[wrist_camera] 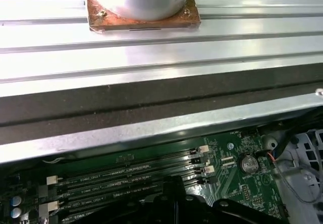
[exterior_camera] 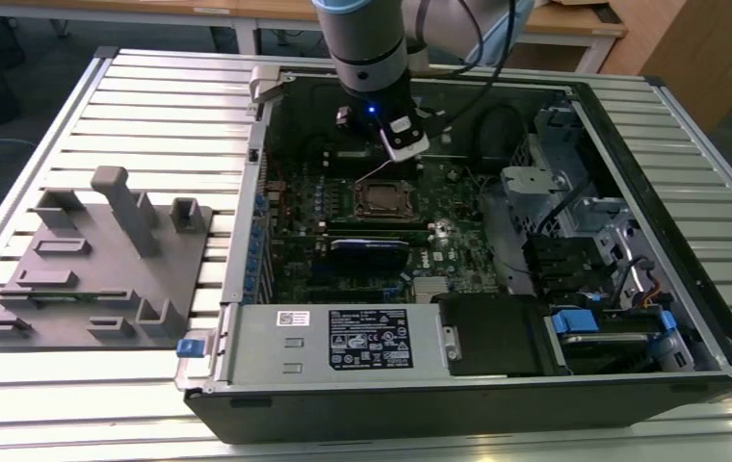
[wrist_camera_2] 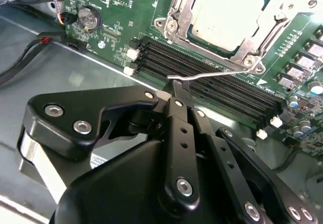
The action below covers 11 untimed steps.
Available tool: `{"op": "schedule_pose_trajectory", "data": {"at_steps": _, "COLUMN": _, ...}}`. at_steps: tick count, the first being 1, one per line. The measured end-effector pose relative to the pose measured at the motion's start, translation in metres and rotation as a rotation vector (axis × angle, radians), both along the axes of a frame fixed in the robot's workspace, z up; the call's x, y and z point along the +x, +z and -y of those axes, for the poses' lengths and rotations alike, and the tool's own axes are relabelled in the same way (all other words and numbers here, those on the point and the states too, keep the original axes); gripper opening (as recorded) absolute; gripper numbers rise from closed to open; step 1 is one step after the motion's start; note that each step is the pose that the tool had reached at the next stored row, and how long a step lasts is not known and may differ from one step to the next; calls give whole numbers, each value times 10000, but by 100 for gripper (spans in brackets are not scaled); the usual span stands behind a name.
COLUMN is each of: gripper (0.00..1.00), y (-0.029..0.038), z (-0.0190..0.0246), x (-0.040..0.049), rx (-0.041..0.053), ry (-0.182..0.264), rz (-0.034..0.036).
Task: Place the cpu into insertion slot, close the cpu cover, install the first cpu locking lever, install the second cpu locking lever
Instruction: 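Install the first cpu locking lever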
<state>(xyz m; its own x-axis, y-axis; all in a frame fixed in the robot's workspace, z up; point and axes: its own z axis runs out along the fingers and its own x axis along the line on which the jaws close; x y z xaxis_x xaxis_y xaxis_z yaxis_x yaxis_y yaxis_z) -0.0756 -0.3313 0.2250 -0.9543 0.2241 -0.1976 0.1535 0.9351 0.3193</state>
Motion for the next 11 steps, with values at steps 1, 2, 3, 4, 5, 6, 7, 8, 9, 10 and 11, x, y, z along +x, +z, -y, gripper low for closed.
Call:
{"op": "schedule_pose_trajectory", "data": {"at_steps": 1, "gripper": 10, "y": 13, "z": 0, "x": 0, "rx": 0, "ry": 0, "rz": 0}}
{"op": "schedule_pose_trajectory", "data": {"at_steps": 2, "gripper": 10, "y": 27, "z": 0, "x": 0, "rx": 0, "ry": 0, "rz": 0}}
{"op": "schedule_pose_trajectory", "data": {"at_steps": 3, "gripper": 10, "y": 39, "z": 0, "x": 0, "rx": 0, "ry": 0, "rz": 0}}
{"op": "schedule_pose_trajectory", "data": {"at_steps": 4, "gripper": 10, "y": 52, "z": 0, "x": 0, "rx": 0, "ry": 0, "rz": 0}}
{"op": "schedule_pose_trajectory", "data": {"at_steps": 5, "gripper": 10, "y": 66, "z": 0, "x": 0, "rx": 1, "ry": 0, "rz": 0}}
{"op": "schedule_pose_trajectory", "data": {"at_steps": 6, "gripper": 10, "y": 77, "z": 0, "x": 0, "rx": 1, "ry": 0, "rz": 1}}
{"op": "schedule_pose_trajectory", "data": {"at_steps": 7, "gripper": 10, "y": 84, "z": 0, "x": 0, "rx": 0, "ry": 0, "rz": 0}}
{"op": "schedule_pose_trajectory", "data": {"at_steps": 8, "gripper": 10, "y": 84, "z": 0, "x": 0, "rx": 2, "ry": 0, "rz": 1}}
{"op": "schedule_pose_trajectory", "data": {"at_steps": 9, "gripper": 10, "y": 84, "z": 0, "x": 0, "rx": 3, "ry": 1, "rz": 4}}
{"op": "schedule_pose_trajectory", "data": {"at_steps": 10, "gripper": 10, "y": 84, "z": 1, "x": -2, "rx": 1, "ry": 1, "rz": 11}}
{"op": "schedule_pose_trajectory", "data": {"at_steps": 11, "gripper": 10, "y": 85, "z": 4, "x": -7, "rx": 0, "ry": 0, "rz": 23}}
